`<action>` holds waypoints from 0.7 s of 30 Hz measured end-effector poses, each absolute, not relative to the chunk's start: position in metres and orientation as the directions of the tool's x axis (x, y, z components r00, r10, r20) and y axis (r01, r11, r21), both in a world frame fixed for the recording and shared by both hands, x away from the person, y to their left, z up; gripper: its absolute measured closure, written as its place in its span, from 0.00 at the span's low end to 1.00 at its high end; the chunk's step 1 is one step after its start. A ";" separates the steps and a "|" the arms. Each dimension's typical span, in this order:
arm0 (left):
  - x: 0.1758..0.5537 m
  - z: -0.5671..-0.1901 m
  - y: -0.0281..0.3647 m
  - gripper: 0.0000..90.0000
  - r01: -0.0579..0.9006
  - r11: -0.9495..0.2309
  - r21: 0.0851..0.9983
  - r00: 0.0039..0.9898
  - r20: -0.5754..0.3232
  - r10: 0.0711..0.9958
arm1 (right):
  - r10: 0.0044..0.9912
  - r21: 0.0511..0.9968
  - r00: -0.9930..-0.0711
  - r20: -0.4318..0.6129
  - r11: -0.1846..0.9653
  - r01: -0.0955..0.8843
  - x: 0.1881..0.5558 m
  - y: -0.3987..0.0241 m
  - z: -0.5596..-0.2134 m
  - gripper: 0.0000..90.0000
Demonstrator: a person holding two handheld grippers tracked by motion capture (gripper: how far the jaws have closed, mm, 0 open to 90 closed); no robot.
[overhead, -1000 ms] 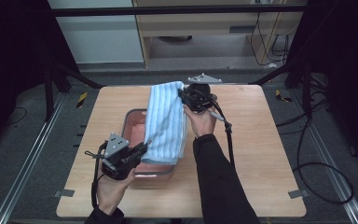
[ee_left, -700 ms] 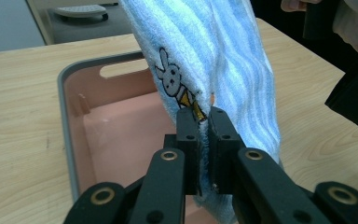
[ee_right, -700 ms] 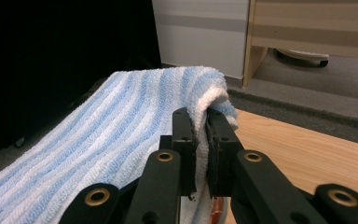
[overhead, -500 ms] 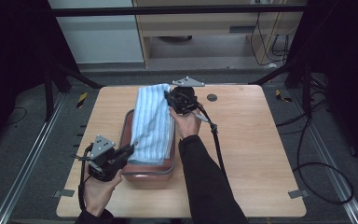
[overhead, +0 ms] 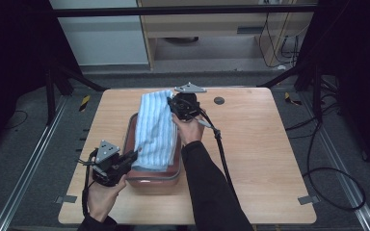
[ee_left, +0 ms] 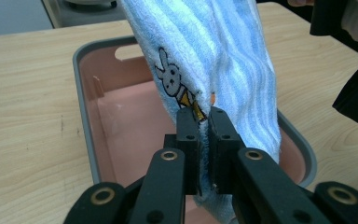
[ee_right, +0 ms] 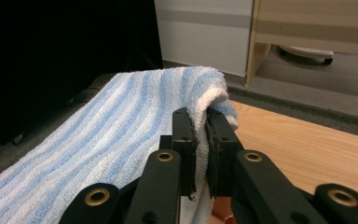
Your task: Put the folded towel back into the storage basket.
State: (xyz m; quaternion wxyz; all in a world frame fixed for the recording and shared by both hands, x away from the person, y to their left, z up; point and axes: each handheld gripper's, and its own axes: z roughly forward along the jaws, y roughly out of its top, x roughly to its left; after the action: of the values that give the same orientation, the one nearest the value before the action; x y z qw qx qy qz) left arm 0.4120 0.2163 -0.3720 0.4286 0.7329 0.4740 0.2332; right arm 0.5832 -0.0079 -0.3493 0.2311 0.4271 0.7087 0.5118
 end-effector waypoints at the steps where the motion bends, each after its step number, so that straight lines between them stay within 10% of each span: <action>1: 0.413 -0.374 0.216 0.94 0.501 -0.184 0.846 0.441 -0.066 0.895 | 0.841 0.920 -0.529 0.110 0.115 0.375 0.584 -0.007 -0.351 0.93; 21: 0.420 -0.401 0.207 0.94 0.562 -0.231 0.794 0.440 -0.051 0.896 | 0.840 0.891 -0.530 0.117 0.148 0.430 0.586 -0.007 -0.392 0.93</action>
State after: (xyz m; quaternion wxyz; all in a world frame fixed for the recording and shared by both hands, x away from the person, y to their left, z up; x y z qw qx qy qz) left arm 0.4201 0.2067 -0.4007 0.3886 0.7544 0.4833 0.2150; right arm 0.5859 -0.0072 -0.3921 0.2109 0.4363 0.7275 0.4857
